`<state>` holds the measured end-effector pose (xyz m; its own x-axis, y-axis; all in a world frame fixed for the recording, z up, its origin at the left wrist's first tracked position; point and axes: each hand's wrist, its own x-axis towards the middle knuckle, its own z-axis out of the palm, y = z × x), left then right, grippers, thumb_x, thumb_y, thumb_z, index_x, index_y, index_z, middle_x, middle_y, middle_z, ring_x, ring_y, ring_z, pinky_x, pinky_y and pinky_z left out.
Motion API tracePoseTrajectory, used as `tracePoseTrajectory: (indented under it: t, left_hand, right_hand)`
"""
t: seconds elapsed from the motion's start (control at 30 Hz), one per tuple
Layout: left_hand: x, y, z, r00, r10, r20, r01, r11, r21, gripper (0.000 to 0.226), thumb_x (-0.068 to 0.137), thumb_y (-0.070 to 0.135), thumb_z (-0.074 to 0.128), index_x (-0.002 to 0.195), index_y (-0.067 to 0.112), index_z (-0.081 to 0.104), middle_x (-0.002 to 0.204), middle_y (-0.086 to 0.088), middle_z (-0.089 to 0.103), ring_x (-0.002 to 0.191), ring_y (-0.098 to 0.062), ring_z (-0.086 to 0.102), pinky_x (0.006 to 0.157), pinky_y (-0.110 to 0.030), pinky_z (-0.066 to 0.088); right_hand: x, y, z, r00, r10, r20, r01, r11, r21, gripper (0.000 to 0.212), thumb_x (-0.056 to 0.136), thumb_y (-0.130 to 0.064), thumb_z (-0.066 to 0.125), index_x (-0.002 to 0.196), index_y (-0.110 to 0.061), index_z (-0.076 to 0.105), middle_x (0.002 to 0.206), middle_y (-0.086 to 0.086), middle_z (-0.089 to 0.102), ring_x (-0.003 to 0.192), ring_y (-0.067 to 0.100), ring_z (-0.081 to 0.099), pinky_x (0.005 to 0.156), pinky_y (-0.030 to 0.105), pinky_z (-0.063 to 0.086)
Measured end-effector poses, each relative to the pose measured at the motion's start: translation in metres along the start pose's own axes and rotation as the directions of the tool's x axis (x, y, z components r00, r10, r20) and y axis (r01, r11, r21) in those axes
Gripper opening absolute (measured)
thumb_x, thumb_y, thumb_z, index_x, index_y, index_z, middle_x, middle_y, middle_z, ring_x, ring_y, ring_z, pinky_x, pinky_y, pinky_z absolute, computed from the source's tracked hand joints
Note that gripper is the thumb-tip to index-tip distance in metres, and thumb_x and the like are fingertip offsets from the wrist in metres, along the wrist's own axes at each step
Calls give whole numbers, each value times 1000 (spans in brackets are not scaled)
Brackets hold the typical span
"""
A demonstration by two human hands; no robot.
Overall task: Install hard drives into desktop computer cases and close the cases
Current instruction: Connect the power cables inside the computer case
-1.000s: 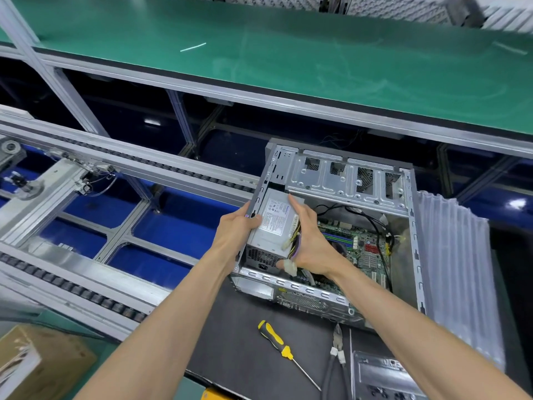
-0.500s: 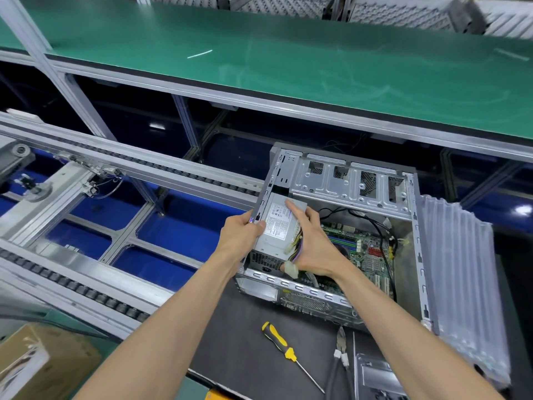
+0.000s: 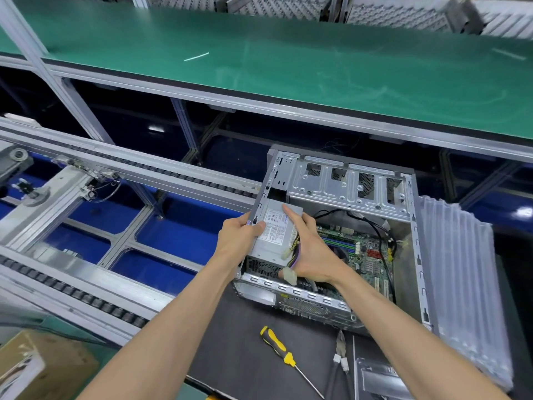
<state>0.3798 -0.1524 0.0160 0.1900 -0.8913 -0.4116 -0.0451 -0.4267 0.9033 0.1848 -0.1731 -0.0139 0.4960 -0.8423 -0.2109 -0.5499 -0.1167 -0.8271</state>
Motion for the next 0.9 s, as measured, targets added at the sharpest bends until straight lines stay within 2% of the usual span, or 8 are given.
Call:
tracePoseTrajectory:
  t: [0.1, 0.27, 0.43, 0.53, 0.6, 0.67, 0.77, 0.9]
  left_hand:
    - [0, 0, 1, 999, 9, -33, -7, 999, 47, 25, 93, 20, 66, 114, 30, 74, 97, 6, 78, 92, -19, 75, 87, -44, 61]
    - [-3, 0, 3, 996, 52, -72, -43, 991, 129, 22, 90, 23, 64, 107, 34, 75, 87, 13, 77, 86, -11, 74, 82, -37, 61]
    - [-7, 2, 4, 995, 63, -80, -51, 988, 149, 22, 90, 25, 61, 88, 44, 71, 85, 19, 76, 87, -9, 72, 78, -31, 59]
    - [-6, 3, 5, 994, 63, -94, -47, 985, 167, 22, 91, 24, 59, 90, 43, 71, 86, 15, 76, 86, -12, 71, 78, -31, 59]
    - [-6, 2, 6, 994, 52, -96, -35, 985, 171, 22, 93, 24, 59, 102, 39, 72, 94, 10, 75, 89, -15, 71, 81, -33, 58]
    - [-6, 2, 5, 995, 45, -94, -28, 985, 169, 25, 95, 25, 59, 113, 35, 72, 98, 6, 75, 90, -17, 72, 82, -36, 59]
    - [-6, 2, 3, 995, 40, -87, -26, 987, 160, 26, 96, 27, 59, 118, 32, 71, 99, 4, 75, 86, -16, 73, 78, -33, 59]
    - [-1, 3, 4, 997, -16, -73, 24, 993, 114, 29, 98, 21, 58, 123, 26, 70, 98, 0, 77, 87, -21, 74, 85, -41, 60]
  right_hand:
    - [3, -7, 4, 1000, 3, -2, -3, 1000, -23, 130, 66, -2, 81, 151, -57, 0, 157, -12, -10, 134, 21, 37, 73, 0, 44]
    - [5, -20, 4, 999, 10, 30, -8, 998, -69, 130, 67, 5, 76, 147, -64, 0, 158, -12, -13, 115, 36, 61, 85, 44, 58]
    - [0, -12, -4, 996, -6, 91, -9, 987, 159, 136, 61, -24, 95, 152, -57, 0, 157, -18, 6, 136, 12, 34, 107, 33, 40]
    - [-5, -7, -9, 995, 81, 59, -99, 890, 445, 98, 73, -52, 80, 151, -52, 19, 141, -24, 38, 120, 5, 57, 85, 26, 55]
    - [1, -11, -5, 990, 139, 13, -134, 921, 366, 70, 83, -65, 66, 143, -40, 41, 126, -24, 52, 109, -3, 59, 82, 25, 53]
    - [16, -15, 1, 978, 207, -24, -186, 921, 341, 50, 88, -67, 58, 122, -29, 58, 116, -14, 61, 114, 14, 60, 93, 34, 49]
    - [27, -17, 3, 943, 333, 8, -301, 840, 453, 64, 89, -68, 56, 124, -14, 63, 132, 4, 62, 126, 28, 54, 102, 53, 47]
    - [30, -7, -5, 920, 382, 89, -378, 803, 461, 62, 86, -70, 57, 125, -22, 66, 134, 8, 63, 127, 32, 55, 102, 51, 47]
